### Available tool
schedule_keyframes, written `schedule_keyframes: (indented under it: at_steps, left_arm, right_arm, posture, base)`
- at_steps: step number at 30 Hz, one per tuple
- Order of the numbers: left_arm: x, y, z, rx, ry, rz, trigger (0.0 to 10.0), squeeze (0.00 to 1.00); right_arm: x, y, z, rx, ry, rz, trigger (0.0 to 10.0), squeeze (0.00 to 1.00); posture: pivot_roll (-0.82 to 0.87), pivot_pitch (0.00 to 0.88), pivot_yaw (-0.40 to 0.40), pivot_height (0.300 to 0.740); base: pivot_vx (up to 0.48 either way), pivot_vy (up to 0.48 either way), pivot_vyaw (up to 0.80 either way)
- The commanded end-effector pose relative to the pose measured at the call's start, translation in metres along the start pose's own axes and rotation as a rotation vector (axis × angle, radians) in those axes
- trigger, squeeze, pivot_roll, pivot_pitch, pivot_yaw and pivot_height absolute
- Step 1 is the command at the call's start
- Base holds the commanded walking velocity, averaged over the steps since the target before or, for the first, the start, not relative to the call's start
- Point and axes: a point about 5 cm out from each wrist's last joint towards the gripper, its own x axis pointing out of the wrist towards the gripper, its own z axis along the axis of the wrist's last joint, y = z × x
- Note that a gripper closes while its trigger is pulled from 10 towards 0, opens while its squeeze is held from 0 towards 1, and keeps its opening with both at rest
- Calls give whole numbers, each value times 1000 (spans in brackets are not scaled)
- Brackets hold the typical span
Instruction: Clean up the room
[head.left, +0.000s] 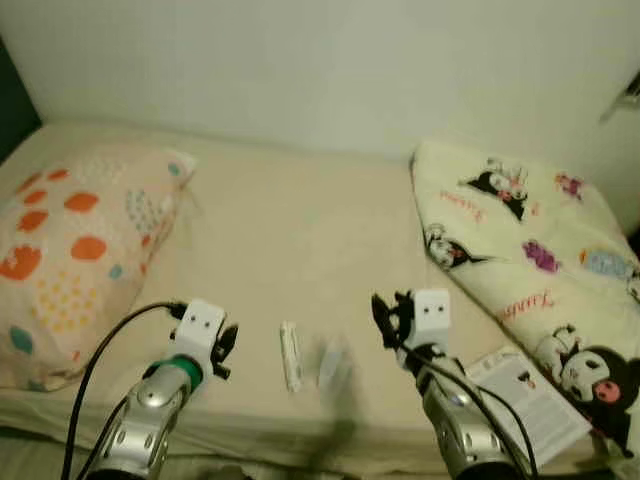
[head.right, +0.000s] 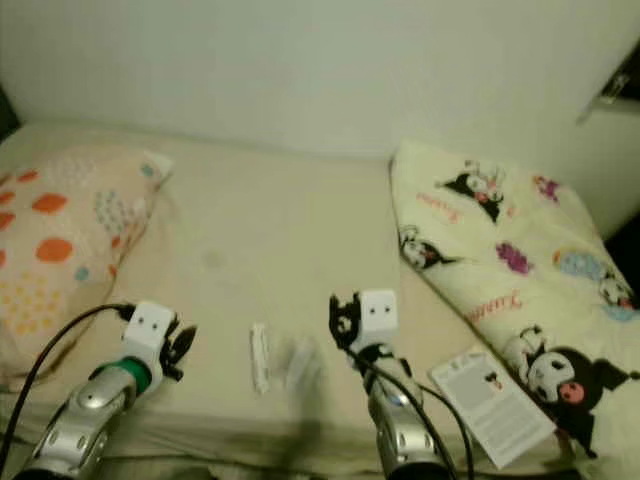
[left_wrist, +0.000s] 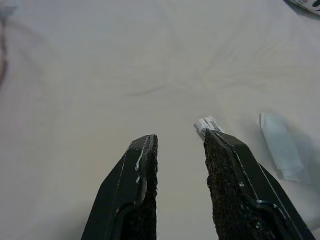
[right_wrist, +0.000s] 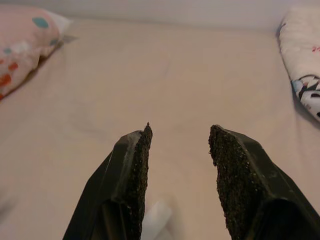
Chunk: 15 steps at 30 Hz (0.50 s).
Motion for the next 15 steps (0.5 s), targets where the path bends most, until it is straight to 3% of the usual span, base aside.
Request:
schedule_keyframes:
  at_steps: [1,11,15]
  left_arm:
    - [2,-3,-7,-19,20,-18,10000,0]
    - [16,-3,3,-6,-10,-35,10000,0]
    - [22,2,9,29,-24,-25,10000,0]
  right_arm:
    - [-2,0,-7,-7,26,2,10000,0]
    - [1,7,-6,-21,25,37,10000,0]
    - [1,8,-5,-10,23,46,10000,0]
  posture:
    - [69,55,-40,618]
    - [49,101,-61,563]
    - [43,114,-68,563]
  base:
    - [0,0,0]
    - [0,0,0]
    - [0,0,0]
